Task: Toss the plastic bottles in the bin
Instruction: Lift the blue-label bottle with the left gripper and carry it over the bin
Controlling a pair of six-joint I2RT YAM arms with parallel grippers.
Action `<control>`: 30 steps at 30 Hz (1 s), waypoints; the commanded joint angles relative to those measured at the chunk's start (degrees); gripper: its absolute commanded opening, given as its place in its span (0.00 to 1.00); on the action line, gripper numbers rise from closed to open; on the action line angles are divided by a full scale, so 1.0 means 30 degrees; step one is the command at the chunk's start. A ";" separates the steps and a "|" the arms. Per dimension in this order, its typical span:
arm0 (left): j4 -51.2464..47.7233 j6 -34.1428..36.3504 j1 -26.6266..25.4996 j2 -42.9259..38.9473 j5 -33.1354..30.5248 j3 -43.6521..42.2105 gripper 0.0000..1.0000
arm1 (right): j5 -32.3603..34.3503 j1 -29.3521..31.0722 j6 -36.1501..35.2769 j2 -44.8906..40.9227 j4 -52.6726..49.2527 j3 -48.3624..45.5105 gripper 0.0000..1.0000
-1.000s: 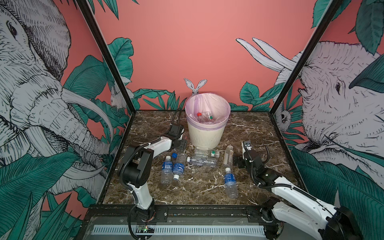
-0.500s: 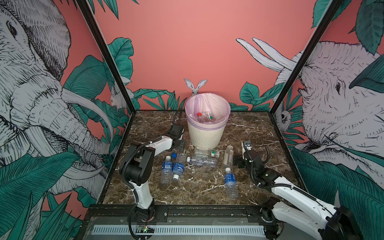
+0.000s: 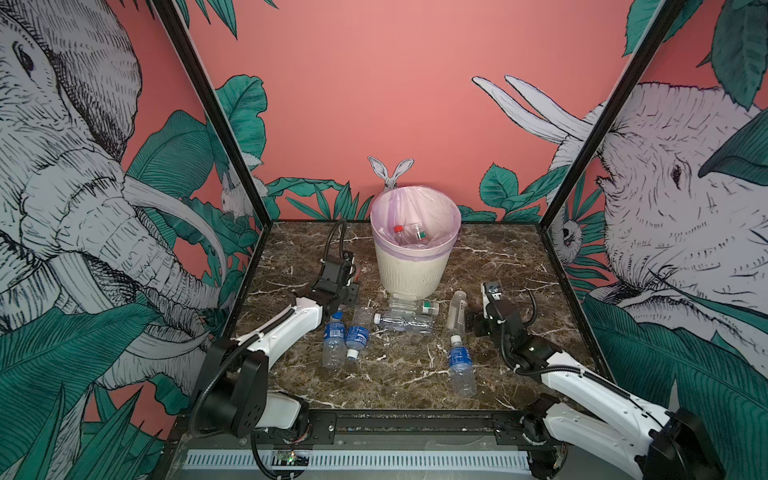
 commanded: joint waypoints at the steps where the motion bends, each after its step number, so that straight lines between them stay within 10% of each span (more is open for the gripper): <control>1: 0.1649 -0.0204 -0.0552 -0.2663 0.1094 -0.1803 0.56 | -0.0258 -0.0104 0.0322 0.0032 0.0781 0.0059 0.94; 18: -0.0717 -0.1205 -0.2039 -1.2436 0.3078 -0.4065 0.56 | -0.0739 -0.0100 0.0436 0.0215 0.0887 0.0059 0.93; 30: -0.1742 -0.0634 -0.2903 -0.8786 0.2639 0.4250 0.57 | -0.0974 -0.0103 0.0748 0.0986 0.0799 0.0332 0.94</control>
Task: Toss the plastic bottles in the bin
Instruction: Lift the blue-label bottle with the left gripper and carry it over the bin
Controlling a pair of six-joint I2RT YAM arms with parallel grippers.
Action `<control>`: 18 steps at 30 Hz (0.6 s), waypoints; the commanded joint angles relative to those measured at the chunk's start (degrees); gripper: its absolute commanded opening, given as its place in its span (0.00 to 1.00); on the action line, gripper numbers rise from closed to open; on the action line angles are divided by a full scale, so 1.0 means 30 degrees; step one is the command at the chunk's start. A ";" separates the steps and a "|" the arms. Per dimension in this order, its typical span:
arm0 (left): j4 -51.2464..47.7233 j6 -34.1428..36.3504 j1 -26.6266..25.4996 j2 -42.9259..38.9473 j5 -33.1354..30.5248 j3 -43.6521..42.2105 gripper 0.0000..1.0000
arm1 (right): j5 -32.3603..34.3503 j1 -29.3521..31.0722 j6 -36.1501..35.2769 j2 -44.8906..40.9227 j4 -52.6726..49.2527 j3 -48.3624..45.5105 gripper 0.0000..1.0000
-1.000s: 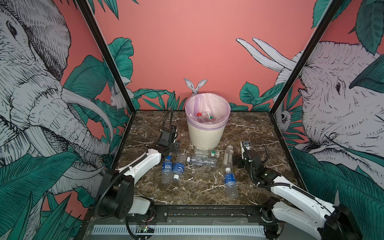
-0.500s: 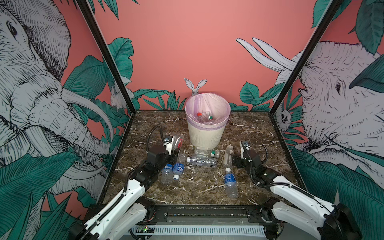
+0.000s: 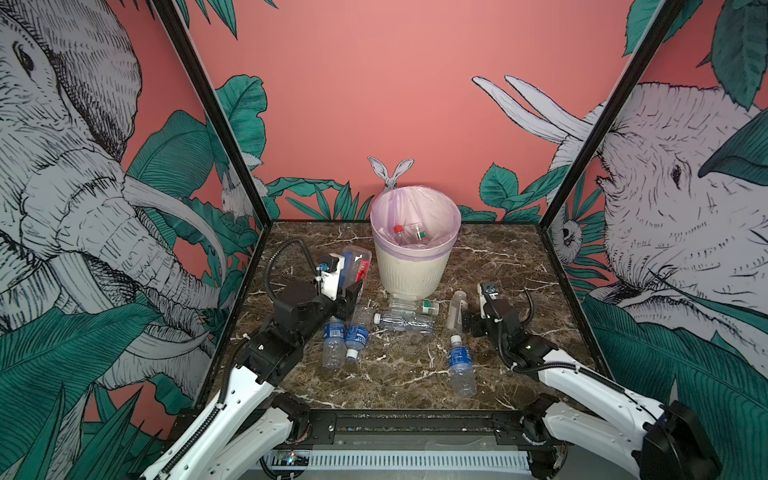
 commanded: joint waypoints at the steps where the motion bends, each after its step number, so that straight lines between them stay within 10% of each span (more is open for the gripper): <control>1: -0.0070 0.0094 -0.0142 0.2207 -0.0218 0.3585 0.57 | -0.0071 -0.0105 0.0295 0.0097 0.0492 0.0327 0.94; 9: -0.0802 0.0366 -0.0223 1.2587 0.1901 1.6337 0.59 | -0.0044 -0.0222 0.0438 0.0727 0.0184 0.0625 0.94; 14: -0.3332 0.0332 -0.0010 1.8743 0.2384 2.3730 0.91 | -0.0115 -0.0361 0.0479 0.0293 -0.0002 0.0500 0.94; 18: -0.2964 0.0124 0.0334 1.9093 0.1965 2.3940 1.00 | -0.0270 -0.0456 0.0467 -0.0234 -0.0109 0.0353 0.95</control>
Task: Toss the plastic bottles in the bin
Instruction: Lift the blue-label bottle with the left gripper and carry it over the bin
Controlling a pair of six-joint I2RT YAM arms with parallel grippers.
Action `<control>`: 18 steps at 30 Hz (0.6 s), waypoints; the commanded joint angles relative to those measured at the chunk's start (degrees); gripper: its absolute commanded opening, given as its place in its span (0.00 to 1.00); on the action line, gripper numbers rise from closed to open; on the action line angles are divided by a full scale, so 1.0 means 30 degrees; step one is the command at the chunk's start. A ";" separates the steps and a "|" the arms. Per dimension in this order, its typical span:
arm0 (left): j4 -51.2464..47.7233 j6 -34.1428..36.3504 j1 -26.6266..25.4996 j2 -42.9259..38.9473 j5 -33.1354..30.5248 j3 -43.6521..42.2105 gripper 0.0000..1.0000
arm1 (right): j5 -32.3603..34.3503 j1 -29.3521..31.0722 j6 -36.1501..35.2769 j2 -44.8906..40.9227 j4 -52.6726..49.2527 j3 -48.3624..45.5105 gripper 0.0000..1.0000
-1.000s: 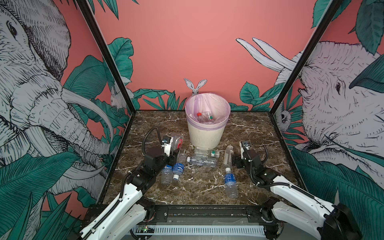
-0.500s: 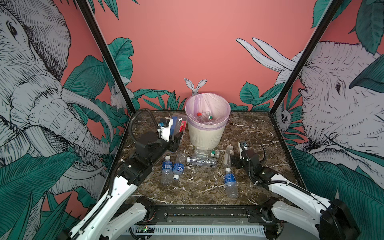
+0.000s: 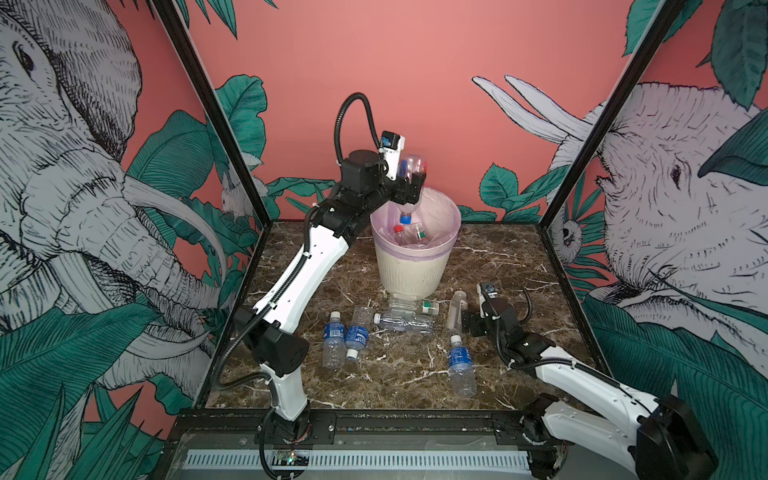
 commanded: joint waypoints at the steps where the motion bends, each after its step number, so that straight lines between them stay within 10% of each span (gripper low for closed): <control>1: -0.0466 0.0001 0.0261 -0.1408 -0.0117 -0.0335 1.00 | -0.0145 -0.0136 0.0302 -0.0607 0.0058 0.0148 0.95; 18: 0.2504 0.0096 0.0261 -0.9896 -0.1289 -1.1706 1.00 | -0.0970 -0.0150 0.0605 -0.0276 0.0046 0.0647 0.95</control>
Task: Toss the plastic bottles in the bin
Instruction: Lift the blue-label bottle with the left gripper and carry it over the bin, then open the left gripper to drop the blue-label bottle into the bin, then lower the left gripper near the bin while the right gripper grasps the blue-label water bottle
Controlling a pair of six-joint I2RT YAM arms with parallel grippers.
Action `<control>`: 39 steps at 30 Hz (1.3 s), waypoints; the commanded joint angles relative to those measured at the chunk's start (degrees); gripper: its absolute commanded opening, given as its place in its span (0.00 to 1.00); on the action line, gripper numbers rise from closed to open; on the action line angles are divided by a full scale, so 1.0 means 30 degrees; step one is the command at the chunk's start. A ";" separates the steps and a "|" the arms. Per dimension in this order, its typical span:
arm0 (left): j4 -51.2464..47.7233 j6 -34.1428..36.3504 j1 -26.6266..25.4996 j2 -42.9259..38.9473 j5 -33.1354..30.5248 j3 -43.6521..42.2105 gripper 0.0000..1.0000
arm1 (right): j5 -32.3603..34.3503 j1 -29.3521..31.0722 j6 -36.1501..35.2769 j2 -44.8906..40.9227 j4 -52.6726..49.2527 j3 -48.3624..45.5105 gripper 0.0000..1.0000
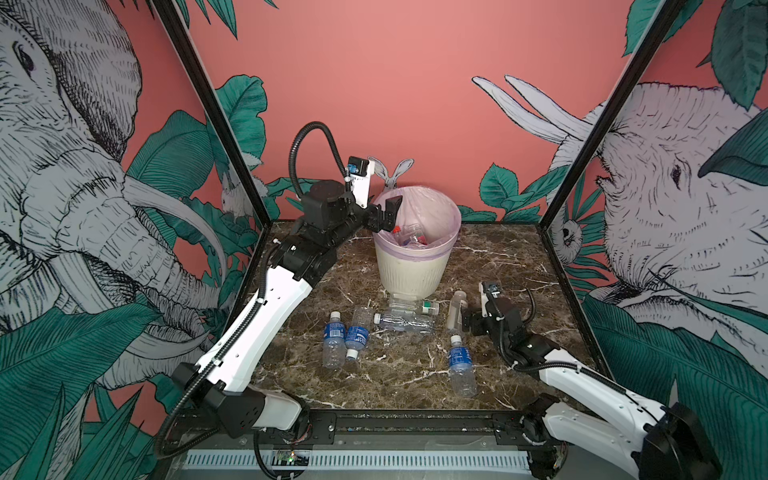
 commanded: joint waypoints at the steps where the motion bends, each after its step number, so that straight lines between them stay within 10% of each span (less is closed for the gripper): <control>1: 0.0606 0.0103 0.0013 -0.1219 -0.0757 -0.2238 1.00 | -0.0431 -0.0085 0.0423 0.0184 -0.0121 0.0742 0.95; 17: 0.1169 0.0219 0.0006 -0.6962 -0.2362 -1.1795 0.99 | 0.2430 0.4319 0.3336 -0.0546 -0.6323 0.2165 0.91; 39: 0.7835 -0.0653 0.0023 -0.6503 -0.1494 -2.1004 0.96 | 0.2390 0.9246 0.9841 0.0361 -1.0214 0.1668 0.89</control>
